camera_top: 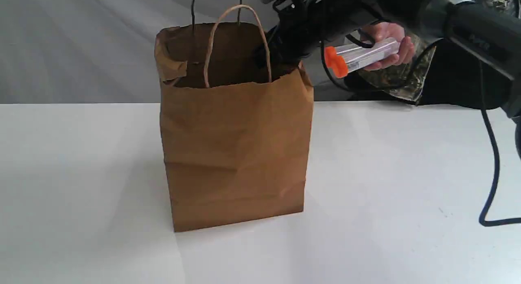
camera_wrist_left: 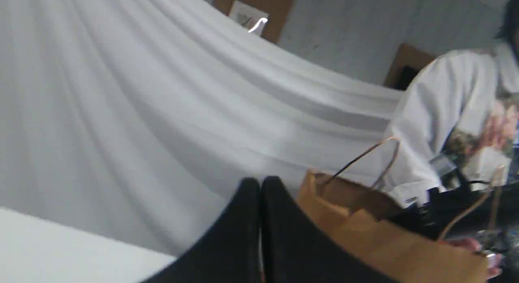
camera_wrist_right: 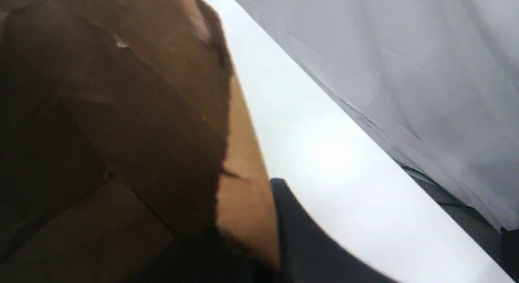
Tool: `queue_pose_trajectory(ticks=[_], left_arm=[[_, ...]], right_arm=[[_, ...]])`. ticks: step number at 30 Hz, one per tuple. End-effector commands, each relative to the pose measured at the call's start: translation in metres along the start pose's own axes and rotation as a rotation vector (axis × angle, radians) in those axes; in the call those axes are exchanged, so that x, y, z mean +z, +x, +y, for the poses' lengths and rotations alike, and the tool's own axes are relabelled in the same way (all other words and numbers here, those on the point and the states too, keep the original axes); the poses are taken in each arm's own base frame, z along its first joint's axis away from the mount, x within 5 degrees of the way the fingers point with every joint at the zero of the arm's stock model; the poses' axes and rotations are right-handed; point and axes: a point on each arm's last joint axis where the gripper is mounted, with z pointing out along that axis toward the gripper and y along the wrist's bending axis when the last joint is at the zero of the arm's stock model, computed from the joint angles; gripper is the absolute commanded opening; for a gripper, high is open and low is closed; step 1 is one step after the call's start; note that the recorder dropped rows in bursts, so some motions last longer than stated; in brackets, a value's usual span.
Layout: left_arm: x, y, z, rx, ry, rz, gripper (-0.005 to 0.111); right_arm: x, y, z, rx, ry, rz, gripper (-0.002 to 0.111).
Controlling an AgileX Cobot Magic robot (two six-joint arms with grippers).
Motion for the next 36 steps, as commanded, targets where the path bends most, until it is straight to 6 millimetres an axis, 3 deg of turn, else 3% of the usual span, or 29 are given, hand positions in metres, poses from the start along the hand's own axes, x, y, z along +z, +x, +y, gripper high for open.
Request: queue_pose_trajectory(ticks=[1, 7, 13, 17, 20, 23, 30, 36], left_arm=[[0.005, -0.009, -0.011, 0.003, 0.150, -0.064, 0.000], [0.035, -0.007, -0.048, 0.126, 0.500, -0.035, 0.000], [0.118, 0.001, -0.071, 0.258, 0.483, 0.221, 0.000], [0.180, 0.022, -0.080, 0.347, 0.454, 0.380, 0.001], [0.214, 0.039, -0.081, 0.398, 0.424, 0.482, 0.004], [0.239, 0.054, -0.080, 0.434, 0.384, 0.578, 0.016], [0.251, 0.066, -0.086, 0.392, 0.444, 0.621, 0.063], [0.245, 0.075, -0.078, 0.485, 0.431, 0.702, 0.068]], right_arm=[[-0.002, -0.003, 0.002, 0.005, -0.011, -0.003, 0.000], [-0.003, -0.001, 0.005, 0.012, -0.045, 0.014, 0.000], [-0.003, 0.001, 0.008, 0.019, -0.074, 0.039, 0.000], [-0.003, 0.001, 0.008, 0.019, -0.077, 0.042, 0.000], [-0.003, 0.001, 0.008, 0.019, -0.077, 0.042, 0.000], [-0.003, 0.001, 0.008, 0.019, -0.077, 0.042, 0.000], [-0.003, 0.001, 0.008, 0.019, -0.077, 0.042, 0.000], [-0.003, 0.001, 0.008, 0.019, -0.077, 0.042, 0.000]])
